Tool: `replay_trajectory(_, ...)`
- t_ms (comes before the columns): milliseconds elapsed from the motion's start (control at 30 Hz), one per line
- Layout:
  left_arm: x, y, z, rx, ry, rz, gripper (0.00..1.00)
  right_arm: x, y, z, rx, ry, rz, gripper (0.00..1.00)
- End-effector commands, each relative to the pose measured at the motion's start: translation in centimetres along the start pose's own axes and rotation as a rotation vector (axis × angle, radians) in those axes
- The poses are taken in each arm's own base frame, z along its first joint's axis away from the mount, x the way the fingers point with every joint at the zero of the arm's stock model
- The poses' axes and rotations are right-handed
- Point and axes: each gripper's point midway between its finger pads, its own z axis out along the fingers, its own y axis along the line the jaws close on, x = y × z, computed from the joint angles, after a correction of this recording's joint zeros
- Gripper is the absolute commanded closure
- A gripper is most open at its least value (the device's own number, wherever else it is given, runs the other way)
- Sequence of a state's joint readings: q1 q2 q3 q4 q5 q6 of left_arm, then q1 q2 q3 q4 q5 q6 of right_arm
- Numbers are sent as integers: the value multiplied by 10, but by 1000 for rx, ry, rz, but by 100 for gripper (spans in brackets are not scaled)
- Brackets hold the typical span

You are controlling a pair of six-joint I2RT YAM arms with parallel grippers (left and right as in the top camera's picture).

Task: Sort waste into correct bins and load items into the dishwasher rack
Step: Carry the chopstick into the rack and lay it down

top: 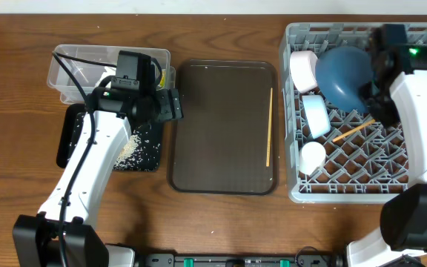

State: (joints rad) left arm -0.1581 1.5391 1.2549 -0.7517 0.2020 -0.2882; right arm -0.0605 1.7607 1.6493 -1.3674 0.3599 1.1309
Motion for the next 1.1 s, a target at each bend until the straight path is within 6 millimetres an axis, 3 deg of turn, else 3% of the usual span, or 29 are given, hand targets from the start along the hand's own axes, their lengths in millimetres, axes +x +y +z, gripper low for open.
replay_trajectory(0, -2, 2, -5, -8, -18, 5, 12, -8, -12, 24, 45, 5, 137, 99)
replay_trajectory(233, -2, 2, -5, -8, -18, 5, 12, 3, -16, 61, 45, 48, 203, 99)
replay_trajectory(333, -2, 2, -5, -8, -18, 5, 12, 4, -17, 63, 51, 51, 207, 98)
replay_trajectory(433, -2, 2, -5, -8, -18, 5, 12, 5, -19, 62, 57, 53, 200, 87)
replay_trajectory(600, -2, 2, -5, -8, -18, 5, 12, 4, -18, 61, 48, 52, 140, 84)
replay_trajectory(633, -2, 2, -5, -8, -18, 5, 12, 3, -18, 59, 44, 50, 130, 80)
replay_trajectory(733, -2, 2, -5, -8, -18, 5, 12, 2, -17, 51, 16, 42, 85, 58)
replay_trajectory(833, -2, 2, -5, -8, -18, 5, 12, 2, -9, 33, -48, 16, -4, 30)
replay_trajectory(900, -2, 2, -5, -8, -18, 5, 12, 4, 3, 16, -123, -9, -106, 18)
replay_trajectory(967, -2, 2, -5, -8, -18, 5, 12, 11, 16, -3, -203, -40, -212, 14)
replay_trajectory(1000, -2, 2, -5, -8, -18, 5, 12, 15, 22, -12, -235, -60, -258, 26)
replay_trajectory(1033, -2, 2, -5, -8, -18, 5, 12, 20, 30, -23, -279, -79, -315, 62)
replay_trajectory(1067, -2, 2, -5, -8, -18, 5, 12, 29, 38, -33, -330, -80, -361, 87)
